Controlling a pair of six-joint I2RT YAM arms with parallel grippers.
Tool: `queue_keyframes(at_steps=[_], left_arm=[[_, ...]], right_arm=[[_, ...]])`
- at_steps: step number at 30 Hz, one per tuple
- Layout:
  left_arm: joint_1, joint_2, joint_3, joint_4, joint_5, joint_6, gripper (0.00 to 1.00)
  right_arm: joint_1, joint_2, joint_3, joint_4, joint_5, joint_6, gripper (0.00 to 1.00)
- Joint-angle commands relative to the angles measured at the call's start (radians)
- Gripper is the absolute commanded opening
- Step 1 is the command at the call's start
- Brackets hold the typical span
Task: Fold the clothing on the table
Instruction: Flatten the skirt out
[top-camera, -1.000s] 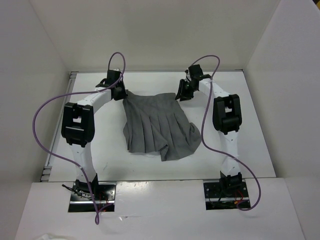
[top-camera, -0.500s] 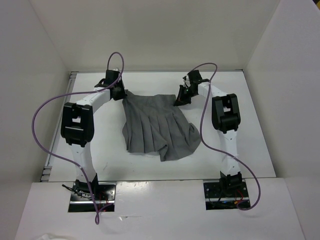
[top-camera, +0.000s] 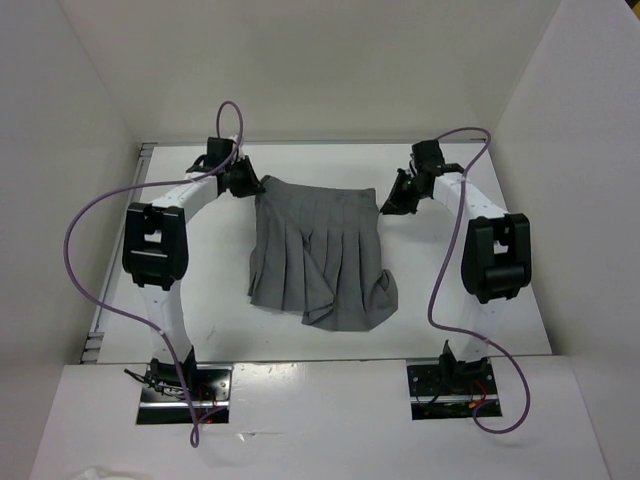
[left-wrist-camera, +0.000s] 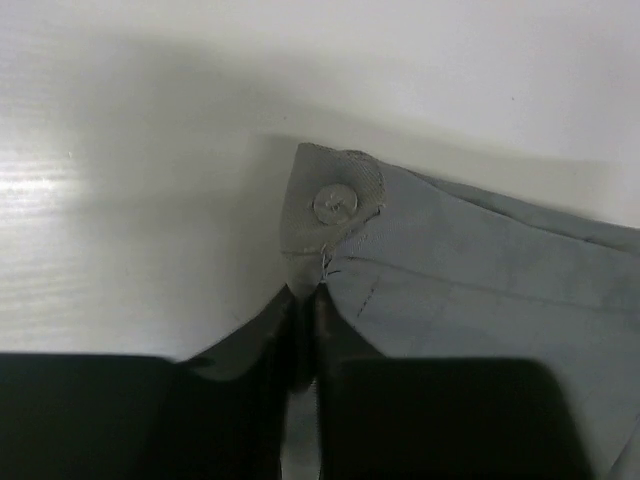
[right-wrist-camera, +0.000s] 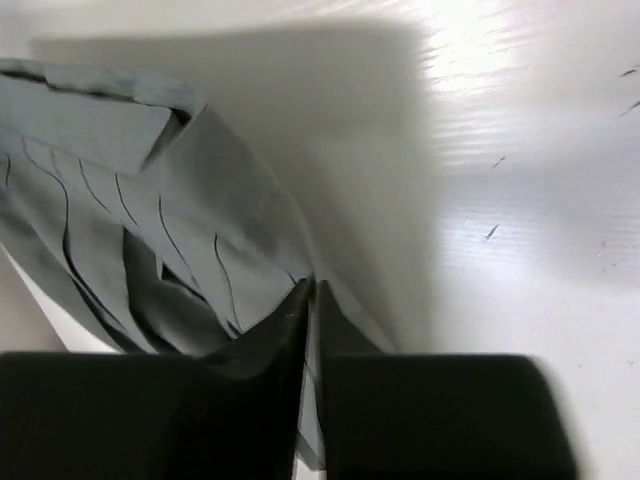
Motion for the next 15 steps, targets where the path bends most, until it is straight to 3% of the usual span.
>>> queue_keyframes(at_steps=[1,3,5,6,9,15], left_arm=[[0.025,0.041,0.042,0.052,0.064,-0.016,0.28],[0.034,0.041,0.042,0.101,0.076,-0.032,0.52],[0.048,0.041,0.033,0.127,0.101,-0.055,0.67],[0.073,0.041,0.033,0.137,0.110,-0.055,0.73],[0.106,0.018,0.015,0.137,0.110,-0.069,0.83],[0.106,0.037,-0.024,0.146,0.157,0.017,0.83]], right_arm=[[-0.029,0.045,0.010,0.061,0.046,0.006,0.18],[-0.029,0.046,0.011,0.162,0.035,-0.004,0.27],[-0.029,0.020,0.011,0.251,0.050,-0.004,0.38],[-0.029,0.010,0.011,0.261,0.050,-0.004,0.38],[-0.019,-0.008,0.052,0.220,0.110,-0.020,0.39],[-0.008,0.101,0.144,0.132,0.144,-0.065,0.40]])
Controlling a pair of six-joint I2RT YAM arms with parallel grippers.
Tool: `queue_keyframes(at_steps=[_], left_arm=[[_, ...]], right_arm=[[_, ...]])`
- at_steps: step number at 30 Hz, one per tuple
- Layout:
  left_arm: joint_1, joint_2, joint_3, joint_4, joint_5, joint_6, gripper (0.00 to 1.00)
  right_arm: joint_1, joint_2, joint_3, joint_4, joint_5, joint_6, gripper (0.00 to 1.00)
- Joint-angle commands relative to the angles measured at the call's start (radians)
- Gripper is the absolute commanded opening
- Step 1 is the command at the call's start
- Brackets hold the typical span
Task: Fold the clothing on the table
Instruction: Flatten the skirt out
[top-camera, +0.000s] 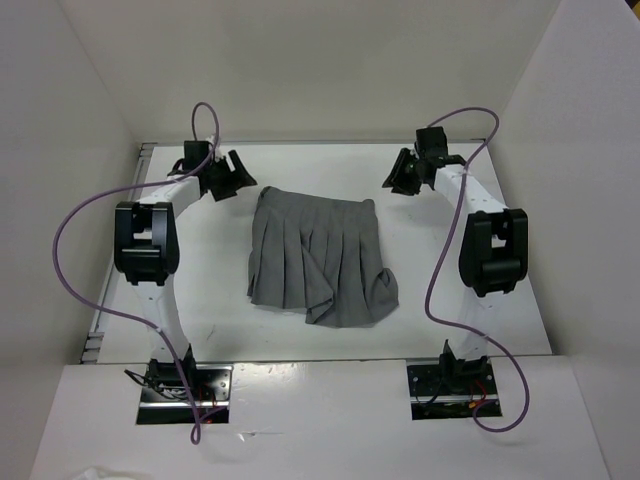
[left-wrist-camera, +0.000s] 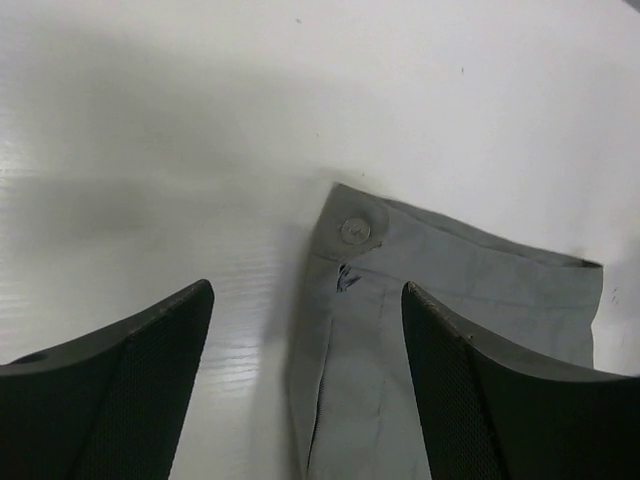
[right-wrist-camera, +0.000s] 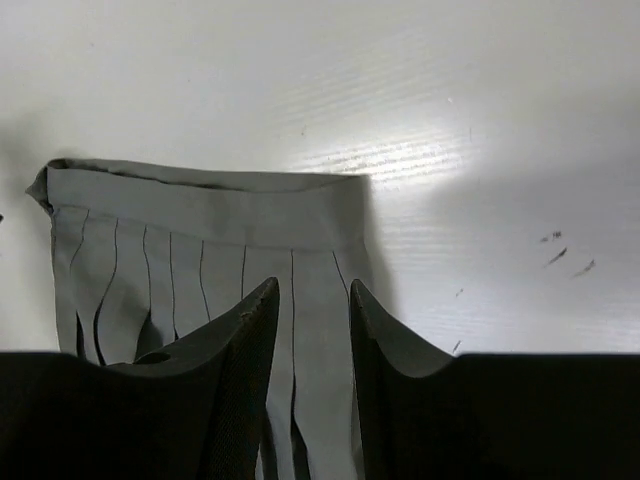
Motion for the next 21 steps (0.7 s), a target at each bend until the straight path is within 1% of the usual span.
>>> queue_keyframes(at_steps=[1,4,8,10,12,13,15,17,18,20,21], left_arm=[[-0.012,-0.005,-0.013,0.060,0.094,0.070,0.83],[-0.012,0.059,0.011,0.072,0.201,0.130,0.82],[-0.035,0.081,0.034,0.083,0.306,0.200,0.80],[-0.068,0.101,0.034,0.073,0.288,0.240,0.80],[-0.109,0.115,0.045,0.062,0.220,0.265,0.79],[-0.120,0.125,0.045,0.050,0.173,0.285,0.77],[-0.150,0.126,0.045,0.065,0.147,0.297,0.70],[-0.172,0.135,0.036,0.065,0.119,0.312,0.60],[-0.193,0.150,0.060,0.065,0.119,0.322,0.44],[-0.216,0.168,0.082,0.037,0.094,0.331,0.21],[-0.216,0.179,0.082,0.037,0.094,0.331,0.12]], right_arm=[[0.012,0.057,0.074,-0.011,0.033,-0.034,0.40],[0.012,0.069,0.084,-0.021,0.010,-0.034,0.40],[0.012,0.078,0.084,-0.021,0.009,-0.034,0.40],[0.012,0.089,0.084,-0.031,0.009,-0.034,0.40],[0.012,0.098,0.084,-0.041,0.009,-0.034,0.40],[0.012,0.098,0.084,-0.041,-0.001,-0.034,0.40],[0.012,0.098,0.084,-0.041,-0.001,-0.043,0.40],[0.012,0.098,0.084,-0.041,0.012,-0.043,0.40],[0.012,0.098,0.084,-0.041,0.022,-0.043,0.40],[0.012,0.136,0.122,-0.053,0.032,-0.053,0.42],[0.012,0.153,0.137,-0.053,0.032,-0.063,0.42]])
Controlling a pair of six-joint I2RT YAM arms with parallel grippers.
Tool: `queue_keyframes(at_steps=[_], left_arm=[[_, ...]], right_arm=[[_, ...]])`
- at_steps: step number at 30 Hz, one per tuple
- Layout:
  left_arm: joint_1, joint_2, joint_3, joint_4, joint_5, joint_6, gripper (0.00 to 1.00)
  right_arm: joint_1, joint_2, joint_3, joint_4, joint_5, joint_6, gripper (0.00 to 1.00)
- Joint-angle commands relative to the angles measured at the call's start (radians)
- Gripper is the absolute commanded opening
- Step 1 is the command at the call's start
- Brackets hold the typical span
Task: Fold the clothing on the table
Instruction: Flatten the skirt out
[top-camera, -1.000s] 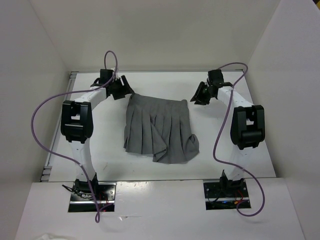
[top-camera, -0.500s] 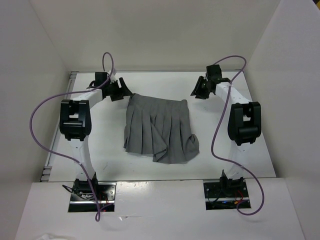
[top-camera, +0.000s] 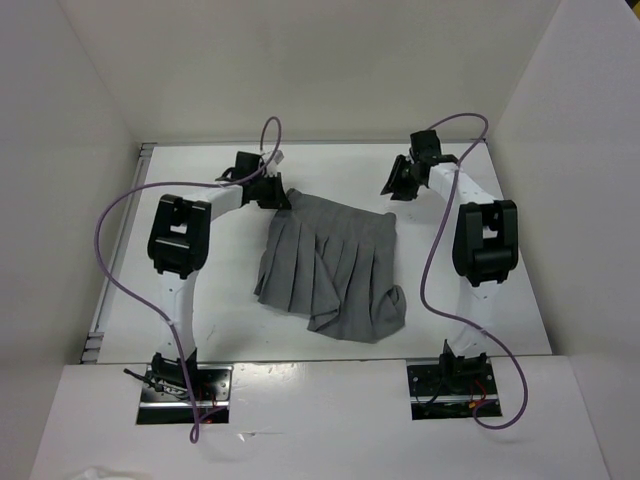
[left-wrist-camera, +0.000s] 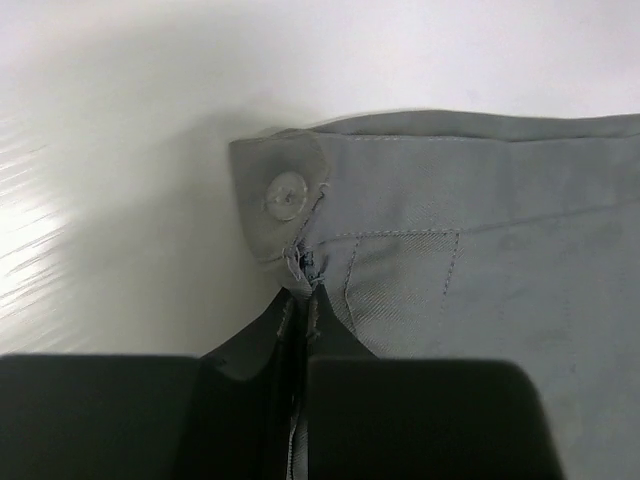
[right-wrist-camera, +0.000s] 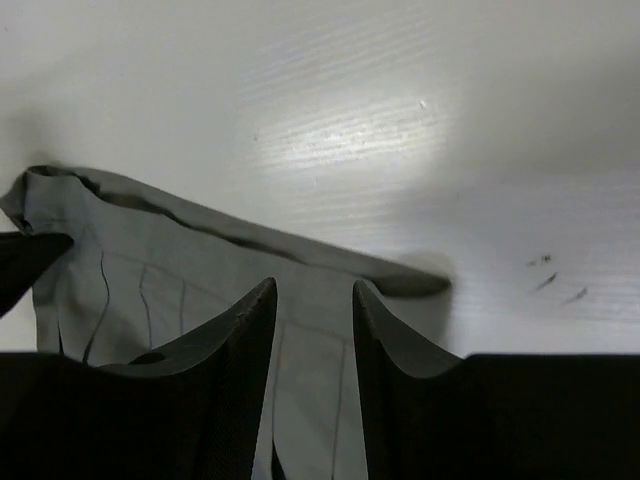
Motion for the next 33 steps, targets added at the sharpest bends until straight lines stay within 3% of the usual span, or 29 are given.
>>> queue_keyframes(at_steps=[1,7,14,21,29,31,33], left_arm=[[-0.018,0.033,0.035,0.002,-0.024,0.043,0.00],[0.026,0.024,0.022,0.012,0.117,-0.053,0.00],[0.046,0.024,-0.001,0.035,0.185,-0.144,0.00],[0.055,0.043,-0.011,0.044,0.203,-0.162,0.00],[0.064,0.032,-0.021,0.053,0.214,-0.162,0.00],[0.064,0.032,-0.021,0.053,0.214,-0.162,0.00],[0.075,0.032,-0.021,0.053,0.214,-0.162,0.00]], right_arm=[[0.008,0.068,0.091,-0.022,0.020,-0.036,0.42],[0.008,0.148,0.137,-0.062,0.103,-0.035,0.42],[0.008,-0.027,-0.056,-0.086,0.176,0.021,0.42],[-0.001,0.012,-0.119,-0.041,0.025,-0.007,0.42],[-0.001,0.128,-0.109,0.010,-0.019,-0.007,0.42],[-0.001,0.137,-0.098,0.021,-0.019,-0.007,0.39],[-0.001,0.137,-0.098,0.033,-0.019,0.002,0.21]])
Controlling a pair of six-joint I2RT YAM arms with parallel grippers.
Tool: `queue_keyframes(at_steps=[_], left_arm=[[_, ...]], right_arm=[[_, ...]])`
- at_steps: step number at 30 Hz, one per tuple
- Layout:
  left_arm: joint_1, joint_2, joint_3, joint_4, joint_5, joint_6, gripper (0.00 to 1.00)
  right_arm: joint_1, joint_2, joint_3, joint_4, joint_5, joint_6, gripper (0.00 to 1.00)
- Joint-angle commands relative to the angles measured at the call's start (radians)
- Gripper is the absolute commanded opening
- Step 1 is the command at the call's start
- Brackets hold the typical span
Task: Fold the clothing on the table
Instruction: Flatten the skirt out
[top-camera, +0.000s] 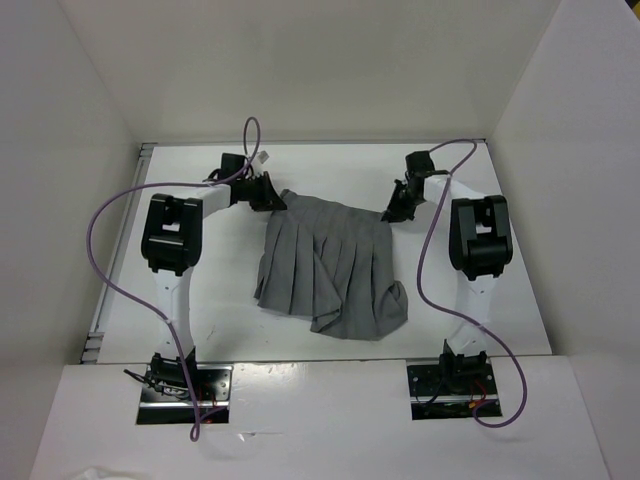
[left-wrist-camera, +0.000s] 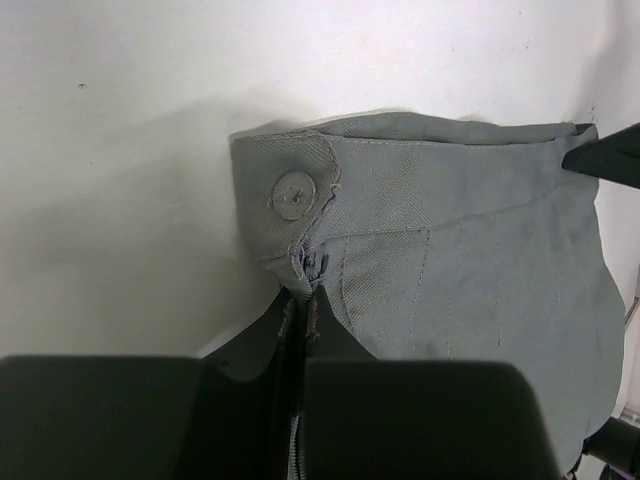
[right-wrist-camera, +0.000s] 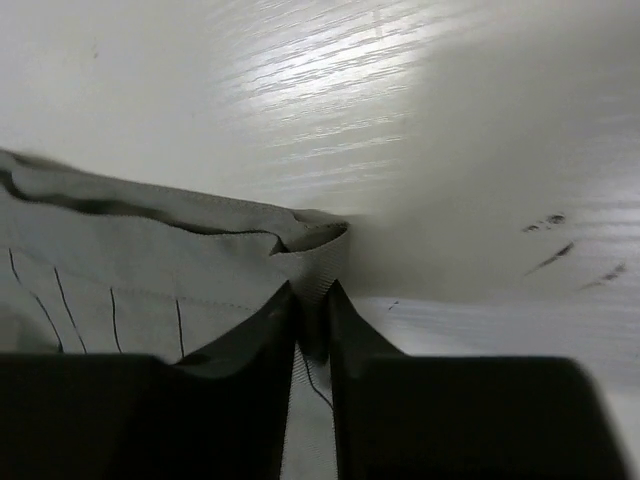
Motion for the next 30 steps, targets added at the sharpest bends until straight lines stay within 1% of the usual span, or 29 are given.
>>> queue_keyframes(at_steps=[1,2,3,4,5,6,7,8,10,11,13,14,15,16,18,19,20,21,22,24,26,27,28,29,30], left_arm=[[0.013,0.005,-0.011,0.037,0.047,-0.017,0.00],[0.013,0.005,-0.011,0.047,0.060,-0.028,0.00],[0.022,0.005,-0.020,0.057,0.081,-0.039,0.00],[0.039,-0.004,-0.032,0.092,0.110,-0.083,0.00],[0.050,-0.004,-0.032,0.121,0.194,-0.113,0.00],[0.073,-0.039,-0.049,0.189,0.230,-0.146,0.00],[0.082,-0.056,-0.049,0.211,0.253,-0.199,0.00],[0.082,-0.072,-0.049,0.227,0.277,-0.212,0.00],[0.094,-0.110,0.012,0.206,0.287,-0.212,0.00],[0.094,-0.119,0.099,0.190,0.314,-0.212,0.00],[0.103,-0.129,0.208,0.143,0.336,-0.221,0.00],[0.103,-0.129,0.327,0.130,0.345,-0.247,0.00],[0.103,-0.129,0.389,0.103,0.357,-0.259,0.00],[0.116,-0.129,0.447,0.092,0.367,-0.270,0.00],[0.128,-0.129,0.562,0.022,0.376,-0.283,0.00],[0.139,-0.129,0.657,-0.004,0.376,-0.273,0.00],[0.139,-0.138,0.687,-0.040,0.376,-0.273,0.00],[0.148,-0.156,0.702,-0.051,0.386,-0.246,0.00],[0.148,-0.170,0.703,-0.063,0.387,-0.246,0.00],[0.148,-0.211,0.655,-0.054,0.387,-0.212,0.00],[0.148,-0.247,0.577,-0.040,0.351,-0.200,0.00],[0.148,-0.257,0.464,-0.023,0.351,-0.200,0.00],[0.148,-0.268,0.394,0.004,0.363,-0.210,0.00],[0.148,-0.296,0.320,0.058,0.364,-0.223,0.00],[0.148,-0.311,0.169,0.084,0.364,-0.223,0.00]], right_arm=[[0.003,0.056,0.020,0.020,-0.001,0.000,0.13],[0.003,0.056,0.032,-0.003,-0.010,0.000,0.01],[-0.006,0.046,0.042,-0.014,-0.010,0.000,0.00],[-0.007,0.024,0.054,-0.014,0.011,0.000,0.00],[-0.007,-0.032,0.074,-0.036,0.039,0.000,0.00],[-0.007,-0.065,0.089,-0.047,0.049,-0.009,0.00],[-0.019,-0.095,0.112,-0.061,0.050,-0.022,0.00],[-0.019,-0.146,0.175,-0.076,0.071,-0.032,0.00],[-0.028,-0.181,0.259,-0.130,0.091,-0.047,0.00],[-0.028,-0.192,0.358,-0.145,0.091,-0.062,0.00],[-0.028,-0.203,0.480,-0.204,0.100,-0.075,0.00],[-0.028,-0.194,0.622,-0.228,0.100,-0.088,0.00],[-0.028,-0.177,0.698,-0.282,0.100,-0.089,0.00],[-0.028,-0.163,0.861,-0.311,0.112,-0.099,0.00],[-0.028,-0.104,1.046,-0.381,0.113,-0.108,0.00],[-0.028,-0.070,1.274,-0.477,0.113,-0.124,0.00],[-0.028,-0.027,1.375,-0.532,0.113,-0.133,0.00],[-0.028,-0.049,1.355,-0.505,0.116,-0.133,0.00],[-0.028,-0.050,1.338,-0.514,0.116,-0.144,0.00],[-0.017,-0.060,1.301,-0.524,0.116,-0.156,0.00],[-0.005,-0.060,1.217,-0.558,0.099,-0.156,0.00],[-0.005,-0.050,1.176,-0.558,0.099,-0.156,0.00],[0.004,-0.050,1.062,-0.567,0.099,-0.156,0.00],[0.016,-0.060,0.994,-0.567,0.099,-0.142,0.00],[0.026,-0.073,0.914,-0.557,0.109,-0.132,0.00]])
